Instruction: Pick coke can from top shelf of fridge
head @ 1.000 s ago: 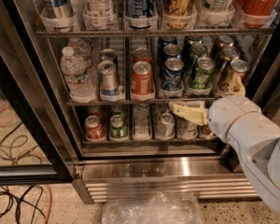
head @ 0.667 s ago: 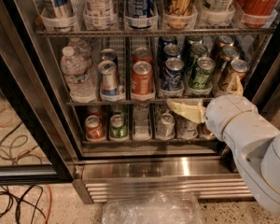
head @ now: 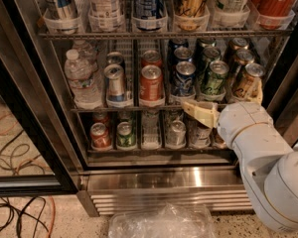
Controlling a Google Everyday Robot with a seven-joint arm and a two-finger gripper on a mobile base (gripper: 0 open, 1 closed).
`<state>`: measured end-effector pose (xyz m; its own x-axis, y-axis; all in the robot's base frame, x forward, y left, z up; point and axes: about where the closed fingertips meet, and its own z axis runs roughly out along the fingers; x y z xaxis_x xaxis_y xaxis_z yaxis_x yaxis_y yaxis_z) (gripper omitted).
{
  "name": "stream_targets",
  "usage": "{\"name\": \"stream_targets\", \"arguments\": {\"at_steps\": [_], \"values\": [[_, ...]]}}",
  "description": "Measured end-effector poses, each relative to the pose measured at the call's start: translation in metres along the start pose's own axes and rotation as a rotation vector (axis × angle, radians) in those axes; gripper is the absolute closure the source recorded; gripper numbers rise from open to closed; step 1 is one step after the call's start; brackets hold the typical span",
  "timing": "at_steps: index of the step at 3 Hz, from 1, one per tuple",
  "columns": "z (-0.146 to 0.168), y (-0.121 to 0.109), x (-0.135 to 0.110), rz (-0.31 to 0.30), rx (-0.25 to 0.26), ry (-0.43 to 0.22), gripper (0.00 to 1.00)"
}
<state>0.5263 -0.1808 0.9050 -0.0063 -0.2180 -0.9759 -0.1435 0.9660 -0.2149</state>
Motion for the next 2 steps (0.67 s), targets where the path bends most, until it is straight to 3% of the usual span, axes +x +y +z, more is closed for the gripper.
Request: {"name": "stream_targets", "arguments": {"at_steps": [1, 2], "values": [[0.0000, 0.0000, -0.0001, 0.000, 0.000, 0.000, 0.00], [0.0041, -0.0001, -0.0022, 0.037, 0.036, -0.031, 0.00]]}}
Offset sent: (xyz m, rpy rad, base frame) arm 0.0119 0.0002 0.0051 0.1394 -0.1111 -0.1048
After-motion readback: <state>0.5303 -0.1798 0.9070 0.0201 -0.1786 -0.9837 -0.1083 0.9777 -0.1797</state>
